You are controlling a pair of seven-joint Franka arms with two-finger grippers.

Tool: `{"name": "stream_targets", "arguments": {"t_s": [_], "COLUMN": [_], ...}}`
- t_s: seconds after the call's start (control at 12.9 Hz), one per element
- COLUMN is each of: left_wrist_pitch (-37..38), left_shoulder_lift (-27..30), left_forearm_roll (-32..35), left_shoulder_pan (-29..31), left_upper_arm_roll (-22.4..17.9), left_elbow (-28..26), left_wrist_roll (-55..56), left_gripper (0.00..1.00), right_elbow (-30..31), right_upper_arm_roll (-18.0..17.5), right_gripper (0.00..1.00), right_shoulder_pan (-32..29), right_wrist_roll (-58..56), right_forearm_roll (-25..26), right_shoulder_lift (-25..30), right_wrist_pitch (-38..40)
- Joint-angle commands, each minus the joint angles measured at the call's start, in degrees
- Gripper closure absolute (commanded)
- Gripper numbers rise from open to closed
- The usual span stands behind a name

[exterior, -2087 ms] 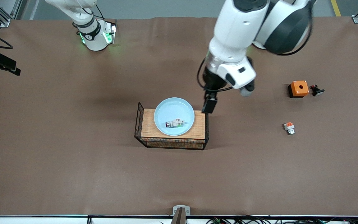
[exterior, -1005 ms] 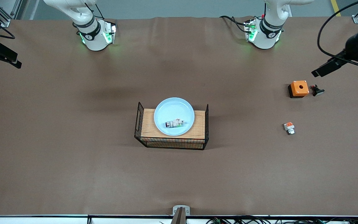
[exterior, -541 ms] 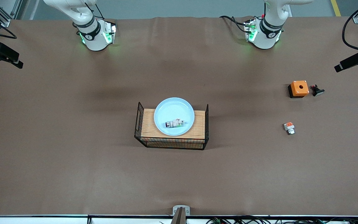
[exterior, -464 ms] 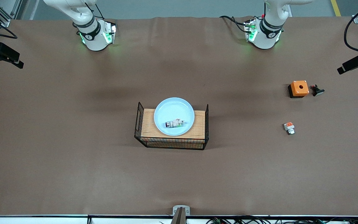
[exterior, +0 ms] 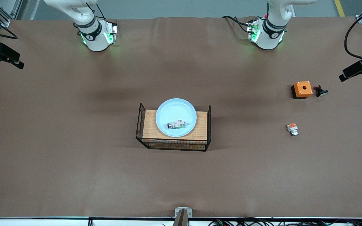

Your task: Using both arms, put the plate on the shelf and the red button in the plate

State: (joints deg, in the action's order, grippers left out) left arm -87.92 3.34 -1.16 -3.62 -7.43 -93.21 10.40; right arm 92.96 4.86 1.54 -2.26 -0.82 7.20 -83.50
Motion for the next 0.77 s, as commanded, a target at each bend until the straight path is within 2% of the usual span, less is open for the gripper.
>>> {"name": "stream_targets", "arguments": {"t_s": [0.0, 0.31, 0.54, 0.7], "left_wrist_pitch": [-0.76, -2.42, -5.5, -5.51], "left_shoulder_lift": [-0.52, -3.68, -4.83, -5.0], "left_forearm_roll": [1.08, 1.25, 0.99, 0.81], "left_shoulder_pan": [-0.33, -3.23, -2.88, -2.97], "left_upper_arm_roll": [0.13, 0.22, 0.13, 0.13], "left_elbow": [1.72, 6.63, 6.91, 6.73], "left_wrist_roll": [-1.09, -1.61, -8.81, -7.95], "left_gripper": [0.0, 0.0, 0.0, 0.0], "right_elbow": [1.26, 1.26, 1.26, 1.26], "right_upper_arm_roll": [0.41, 0.41, 0.41, 0.5], "right_gripper": [0.0, 0.0, 0.0, 0.0], "right_shoulder_pan": [0.48, 0.39, 0.39, 0.3], "right_wrist_roll": [0.94, 0.86, 0.77, 0.68], "right_forearm_roll": [-0.76, -0.68, -0.59, -0.15], "right_shoulder_lift": [1.33, 1.33, 1.33, 1.33], "right_wrist_pitch": [-0.7, -0.87, -0.96, -1.05]}}
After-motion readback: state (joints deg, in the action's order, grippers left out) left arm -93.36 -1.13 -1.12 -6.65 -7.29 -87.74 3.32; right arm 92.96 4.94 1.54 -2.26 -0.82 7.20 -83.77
